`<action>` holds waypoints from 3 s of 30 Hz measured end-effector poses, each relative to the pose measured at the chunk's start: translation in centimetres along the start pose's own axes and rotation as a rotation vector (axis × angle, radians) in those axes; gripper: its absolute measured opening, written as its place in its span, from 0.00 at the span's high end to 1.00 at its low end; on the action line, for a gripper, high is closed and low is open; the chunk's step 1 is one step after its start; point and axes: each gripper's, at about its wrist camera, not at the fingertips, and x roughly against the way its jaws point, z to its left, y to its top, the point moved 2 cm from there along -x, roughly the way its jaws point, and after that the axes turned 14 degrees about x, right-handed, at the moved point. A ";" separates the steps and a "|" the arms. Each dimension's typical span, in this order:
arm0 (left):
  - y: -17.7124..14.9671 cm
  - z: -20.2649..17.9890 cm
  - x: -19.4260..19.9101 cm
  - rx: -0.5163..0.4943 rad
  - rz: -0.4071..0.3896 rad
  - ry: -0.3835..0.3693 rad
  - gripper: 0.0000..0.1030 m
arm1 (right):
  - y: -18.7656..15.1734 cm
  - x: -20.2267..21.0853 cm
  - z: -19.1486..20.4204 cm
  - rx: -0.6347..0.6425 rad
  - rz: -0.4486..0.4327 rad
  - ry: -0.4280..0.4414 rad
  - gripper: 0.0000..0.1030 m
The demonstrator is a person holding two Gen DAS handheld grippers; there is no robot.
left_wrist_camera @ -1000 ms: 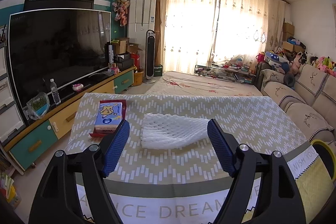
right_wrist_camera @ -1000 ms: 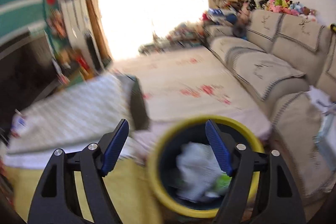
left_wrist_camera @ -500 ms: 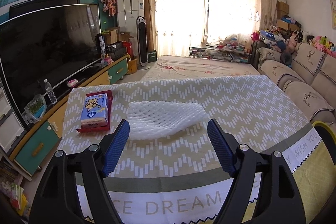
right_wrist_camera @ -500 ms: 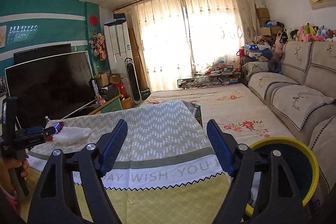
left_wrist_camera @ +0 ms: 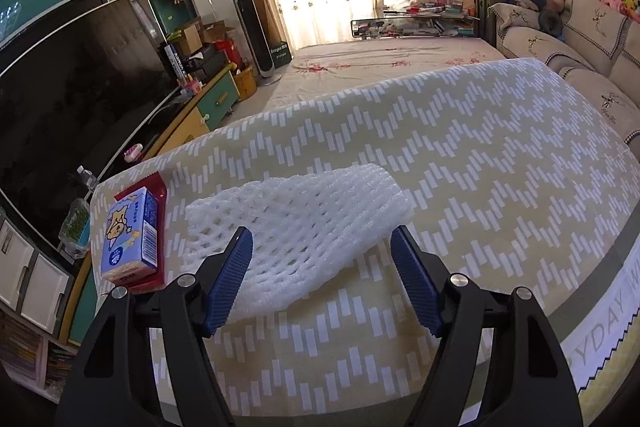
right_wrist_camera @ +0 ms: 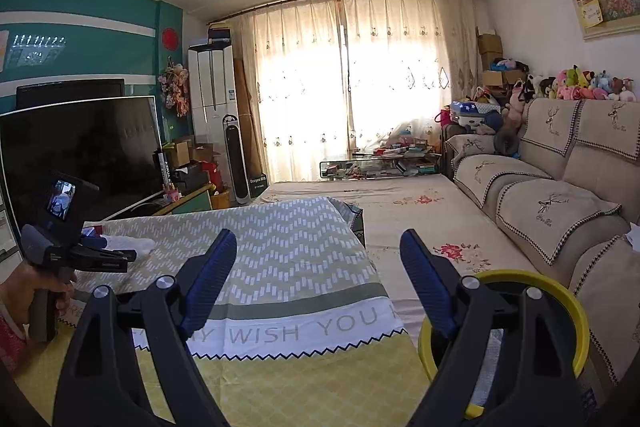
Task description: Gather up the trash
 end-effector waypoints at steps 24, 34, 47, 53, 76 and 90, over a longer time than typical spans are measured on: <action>2.8 -4.7 7.4 0.013 -0.105 -0.241 0.88 | 0.4 2.5 0.2 0.023 -0.128 -0.064 0.21; 4.5 -18.8 14.6 -0.175 -0.094 -0.553 0.88 | -0.4 7.1 -0.3 -0.016 -0.175 -0.070 0.15; -4.7 -44.7 18.0 -0.528 0.081 -0.858 0.88 | -3.4 12.3 -6.0 -0.046 -0.151 -0.153 0.15; -11.6 -51.9 13.4 -0.673 0.321 -0.775 0.86 | -4.4 12.4 -7.8 -0.092 -0.144 -0.164 0.15; -5.0 -19.4 22.6 -0.011 -0.297 -0.528 0.05 | -2.0 13.7 -4.6 -0.067 -0.167 -0.102 0.13; -18.1 5.5 34.8 0.213 -0.424 -0.077 0.05 | -0.5 16.6 -0.5 0.039 -0.037 -0.028 0.07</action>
